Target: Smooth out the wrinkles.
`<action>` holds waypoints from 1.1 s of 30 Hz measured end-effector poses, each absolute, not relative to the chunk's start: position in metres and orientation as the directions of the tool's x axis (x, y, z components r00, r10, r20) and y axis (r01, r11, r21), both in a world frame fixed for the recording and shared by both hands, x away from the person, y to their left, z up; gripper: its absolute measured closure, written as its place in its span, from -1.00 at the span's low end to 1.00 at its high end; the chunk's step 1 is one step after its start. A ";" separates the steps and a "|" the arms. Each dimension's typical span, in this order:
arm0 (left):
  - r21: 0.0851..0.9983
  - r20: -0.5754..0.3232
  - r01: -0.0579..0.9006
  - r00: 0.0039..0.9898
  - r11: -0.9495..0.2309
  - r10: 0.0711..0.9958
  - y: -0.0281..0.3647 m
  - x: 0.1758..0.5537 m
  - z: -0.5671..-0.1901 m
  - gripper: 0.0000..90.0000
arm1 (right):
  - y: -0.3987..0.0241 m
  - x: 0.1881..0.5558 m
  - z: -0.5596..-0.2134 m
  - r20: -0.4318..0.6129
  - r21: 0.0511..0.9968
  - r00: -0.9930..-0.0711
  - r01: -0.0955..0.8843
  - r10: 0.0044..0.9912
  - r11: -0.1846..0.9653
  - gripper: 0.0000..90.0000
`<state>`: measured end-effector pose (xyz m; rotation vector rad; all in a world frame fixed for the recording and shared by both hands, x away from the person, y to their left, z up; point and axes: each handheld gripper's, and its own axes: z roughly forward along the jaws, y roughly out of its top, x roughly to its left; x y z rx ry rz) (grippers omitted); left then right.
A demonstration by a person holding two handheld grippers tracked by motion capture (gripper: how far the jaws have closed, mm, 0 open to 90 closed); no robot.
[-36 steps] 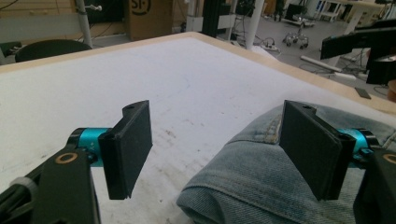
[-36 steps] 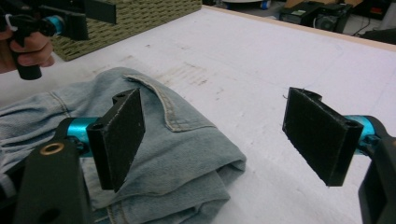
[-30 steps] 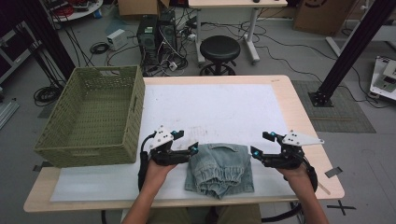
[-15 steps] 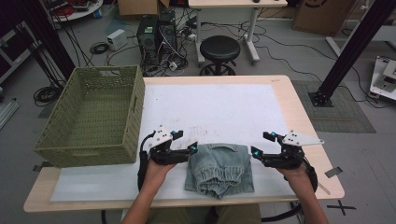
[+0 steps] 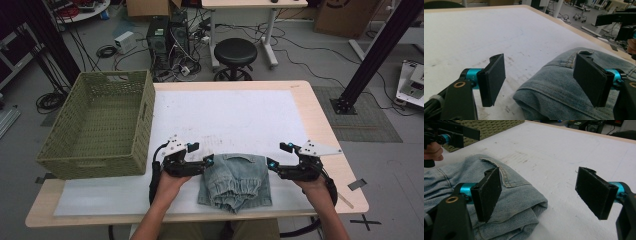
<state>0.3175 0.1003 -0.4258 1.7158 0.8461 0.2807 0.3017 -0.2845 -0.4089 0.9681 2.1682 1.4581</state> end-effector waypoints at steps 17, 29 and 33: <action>0.822 -0.300 0.538 0.685 -0.184 0.664 0.089 0.322 -0.447 -0.44 | -0.262 0.303 -0.426 0.064 0.844 -0.726 0.405 0.685 0.351 -0.52; 0.797 -0.308 0.568 0.675 -0.205 0.671 0.087 0.324 -0.453 -0.44 | -0.263 0.303 -0.417 0.109 0.867 -0.725 0.404 0.680 0.292 -0.28; 0.787 -0.310 0.580 0.669 -0.213 0.676 0.086 0.325 -0.453 -0.44 | -0.248 0.304 -0.418 0.091 0.851 -0.770 0.389 0.632 0.352 -0.05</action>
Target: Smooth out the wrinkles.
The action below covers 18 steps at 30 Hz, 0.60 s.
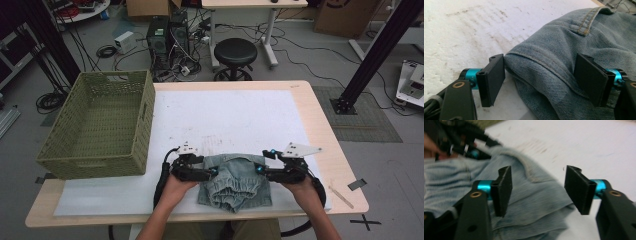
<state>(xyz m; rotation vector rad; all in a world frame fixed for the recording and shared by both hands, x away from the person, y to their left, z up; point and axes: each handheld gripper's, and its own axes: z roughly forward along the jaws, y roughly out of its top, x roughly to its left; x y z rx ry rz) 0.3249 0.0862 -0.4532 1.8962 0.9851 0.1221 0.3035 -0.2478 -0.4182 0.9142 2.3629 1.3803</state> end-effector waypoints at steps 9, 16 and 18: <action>0.781 -0.286 0.578 0.667 -0.235 0.689 0.084 0.324 -0.453 -0.44 | -0.233 0.302 -0.438 -0.052 0.752 -0.786 0.375 0.616 0.542 0.07; 0.766 -0.314 0.609 0.636 -0.208 0.705 0.088 0.322 -0.454 -0.46 | -0.236 0.294 -0.432 -0.072 0.756 -0.745 0.394 0.664 0.524 -0.04; 0.760 -0.328 0.619 0.629 -0.199 0.705 0.088 0.321 -0.454 -0.46 | -0.242 0.296 -0.433 -0.031 0.751 -0.710 0.448 0.704 0.485 -0.23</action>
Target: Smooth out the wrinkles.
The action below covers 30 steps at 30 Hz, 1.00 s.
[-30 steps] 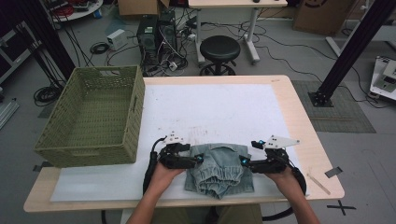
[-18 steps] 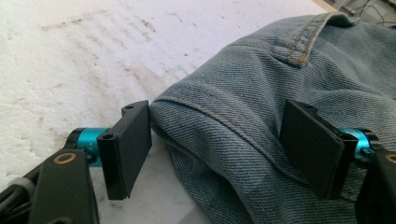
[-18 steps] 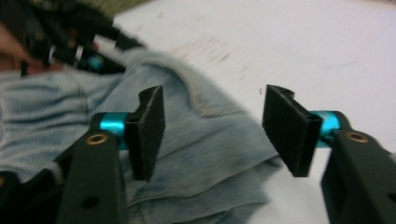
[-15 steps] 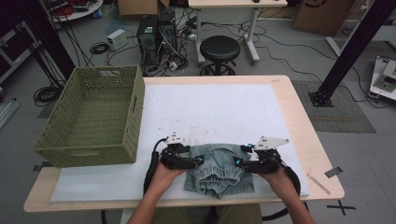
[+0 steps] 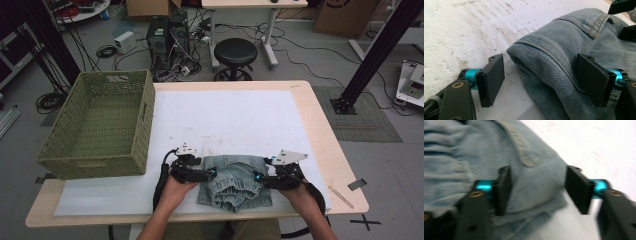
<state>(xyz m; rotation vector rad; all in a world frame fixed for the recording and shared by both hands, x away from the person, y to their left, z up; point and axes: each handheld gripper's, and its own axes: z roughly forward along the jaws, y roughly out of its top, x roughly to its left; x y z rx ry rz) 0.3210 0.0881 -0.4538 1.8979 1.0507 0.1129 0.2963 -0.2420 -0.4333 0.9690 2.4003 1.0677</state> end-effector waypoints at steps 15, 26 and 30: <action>0.753 -0.397 0.634 0.654 -0.180 0.643 0.086 0.318 -0.456 0.52 | -0.247 0.305 -0.445 0.139 0.705 -0.680 0.578 0.720 0.410 -0.04; 0.800 -0.325 0.572 0.668 -0.183 0.670 0.084 0.321 -0.445 0.74 | -0.241 0.307 -0.439 0.123 0.705 -0.682 0.572 0.721 0.420 0.55; 0.812 -0.301 0.558 0.653 -0.173 0.695 0.085 0.333 -0.442 0.74 | -0.234 0.318 -0.437 0.084 0.713 -0.677 0.554 0.732 0.430 0.55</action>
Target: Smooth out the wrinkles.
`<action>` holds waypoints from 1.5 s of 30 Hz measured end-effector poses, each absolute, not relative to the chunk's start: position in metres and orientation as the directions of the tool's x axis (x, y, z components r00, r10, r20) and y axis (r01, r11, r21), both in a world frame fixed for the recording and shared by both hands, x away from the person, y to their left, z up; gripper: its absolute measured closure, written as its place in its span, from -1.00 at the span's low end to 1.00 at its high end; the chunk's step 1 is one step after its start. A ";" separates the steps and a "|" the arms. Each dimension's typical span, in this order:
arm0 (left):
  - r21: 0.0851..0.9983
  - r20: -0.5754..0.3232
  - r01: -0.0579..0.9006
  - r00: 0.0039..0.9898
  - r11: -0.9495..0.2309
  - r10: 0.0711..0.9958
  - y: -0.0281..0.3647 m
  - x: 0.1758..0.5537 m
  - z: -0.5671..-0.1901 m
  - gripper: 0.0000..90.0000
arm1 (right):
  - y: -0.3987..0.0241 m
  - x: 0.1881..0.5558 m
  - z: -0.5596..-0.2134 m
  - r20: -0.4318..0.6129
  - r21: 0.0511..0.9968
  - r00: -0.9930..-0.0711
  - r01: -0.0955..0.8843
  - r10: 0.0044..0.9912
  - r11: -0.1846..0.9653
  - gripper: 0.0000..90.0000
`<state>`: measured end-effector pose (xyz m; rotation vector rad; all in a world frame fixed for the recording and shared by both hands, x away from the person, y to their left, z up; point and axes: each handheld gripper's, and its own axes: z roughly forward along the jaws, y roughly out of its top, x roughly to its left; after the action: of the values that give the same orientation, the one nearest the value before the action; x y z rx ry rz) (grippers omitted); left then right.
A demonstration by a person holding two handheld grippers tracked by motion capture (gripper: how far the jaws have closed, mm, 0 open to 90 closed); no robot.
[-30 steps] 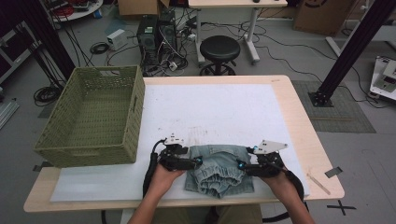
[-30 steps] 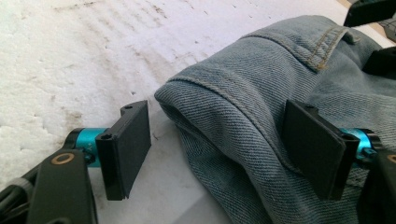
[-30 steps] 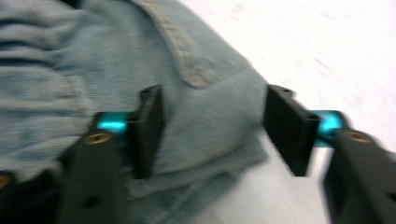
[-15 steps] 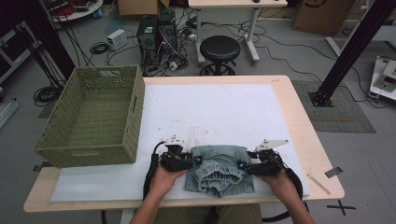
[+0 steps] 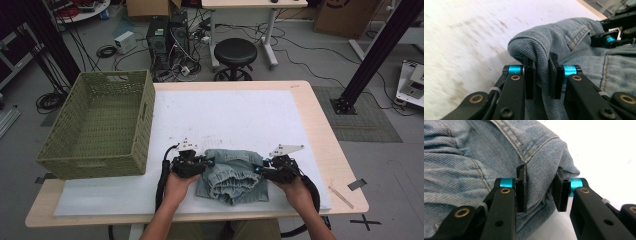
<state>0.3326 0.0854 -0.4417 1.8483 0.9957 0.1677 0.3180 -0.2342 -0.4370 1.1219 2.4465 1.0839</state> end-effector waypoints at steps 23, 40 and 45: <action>0.851 -0.265 0.520 0.548 -0.075 0.793 0.104 0.370 -0.439 0.15 | -0.207 0.386 -0.428 -0.034 0.763 -0.633 0.483 0.774 0.428 0.20; 0.918 -0.236 0.383 0.733 -0.100 0.638 0.085 0.349 -0.419 0.08 | -0.184 0.346 -0.421 0.134 0.787 -0.822 0.428 0.553 0.445 0.38; 0.912 -0.234 0.390 0.745 -0.123 0.624 0.076 0.352 -0.424 0.08 | -0.175 0.336 -0.430 0.014 0.772 -0.846 0.348 0.533 0.532 0.42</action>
<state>0.3517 0.0758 -0.4240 1.7443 0.8030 0.2425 0.3362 -0.1752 -0.4298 0.7449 2.5475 1.2084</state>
